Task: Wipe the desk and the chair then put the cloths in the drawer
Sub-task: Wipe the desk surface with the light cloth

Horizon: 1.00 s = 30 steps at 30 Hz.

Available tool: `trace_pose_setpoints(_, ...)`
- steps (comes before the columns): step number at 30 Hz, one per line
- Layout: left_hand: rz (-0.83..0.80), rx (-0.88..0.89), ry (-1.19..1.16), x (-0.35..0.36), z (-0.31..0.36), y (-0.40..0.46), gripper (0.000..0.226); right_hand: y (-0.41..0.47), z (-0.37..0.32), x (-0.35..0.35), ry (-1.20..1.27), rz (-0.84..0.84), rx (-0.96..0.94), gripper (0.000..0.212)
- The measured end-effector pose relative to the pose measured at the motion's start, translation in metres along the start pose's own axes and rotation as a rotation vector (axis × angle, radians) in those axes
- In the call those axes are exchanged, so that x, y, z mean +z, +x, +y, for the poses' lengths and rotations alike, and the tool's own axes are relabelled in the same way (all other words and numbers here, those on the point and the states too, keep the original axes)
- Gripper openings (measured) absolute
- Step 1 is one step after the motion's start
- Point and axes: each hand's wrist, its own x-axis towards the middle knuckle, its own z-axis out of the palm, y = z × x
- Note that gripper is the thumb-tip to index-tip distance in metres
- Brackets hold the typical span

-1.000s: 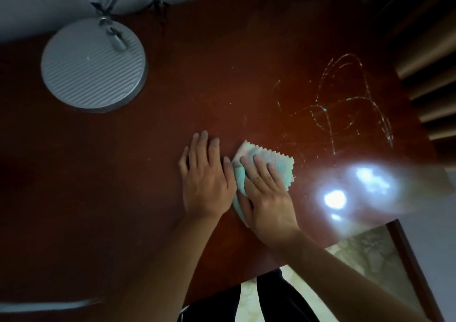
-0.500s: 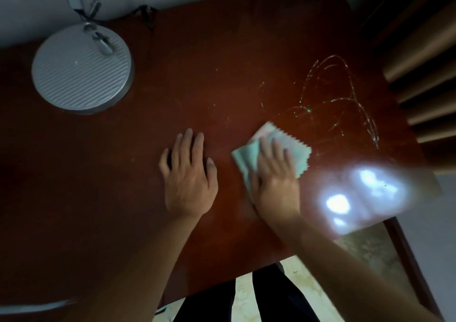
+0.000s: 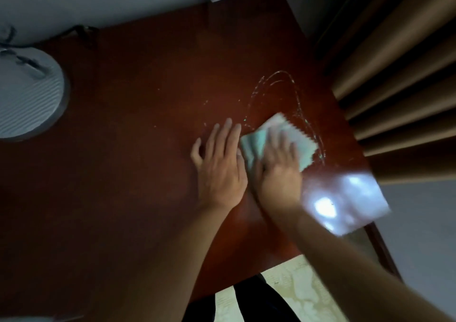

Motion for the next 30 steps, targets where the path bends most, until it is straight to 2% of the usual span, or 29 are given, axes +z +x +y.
trace_pose_setpoints(3,-0.030,0.023,0.006,0.012,0.011,0.001,0.049,-0.022,-0.004,0.002,0.001,-0.089,-0.240,0.054)
trace_pose_setpoints(5,-0.051,0.063,0.044,0.018,0.013,0.001,0.048,-0.006,0.020,-0.005,-0.016,-0.103,-0.270,0.050)
trace_pose_setpoints(10,-0.130,0.130,0.163,0.021,0.012,0.001,0.051,0.038,0.105,-0.025,-0.048,-0.017,0.092,0.042)
trace_pose_setpoints(13,-0.164,0.118,0.182,0.021,0.012,0.001,0.055,0.036,0.098,-0.024,-0.026,0.015,0.179,0.041)
trace_pose_setpoints(14,-0.170,0.118,0.185,0.020,0.012,0.001,0.056,0.029,0.083,-0.021,-0.022,0.018,0.156,0.042)
trace_pose_setpoints(18,-0.188,0.145,0.219,0.019,0.012,0.003,0.061,-0.005,0.030,-0.003,0.011,-0.026,-0.153,0.047)
trace_pose_setpoints(21,-0.177,0.137,0.226,0.019,0.013,0.003,0.059,0.008,0.056,-0.008,0.003,-0.031,-0.227,0.045)
trace_pose_setpoints(26,-0.159,0.131,0.225,0.020,0.013,0.002,0.055,0.043,0.150,-0.034,-0.002,0.034,0.265,0.044)
trace_pose_setpoints(28,-0.156,0.120,0.210,0.021,0.013,0.001,0.054,0.034,0.139,-0.035,-0.044,0.050,0.294,0.047)
trace_pose_setpoints(30,-0.149,0.119,0.203,0.021,0.013,0.002,0.055,0.010,0.101,-0.025,-0.011,0.036,0.184,0.050)
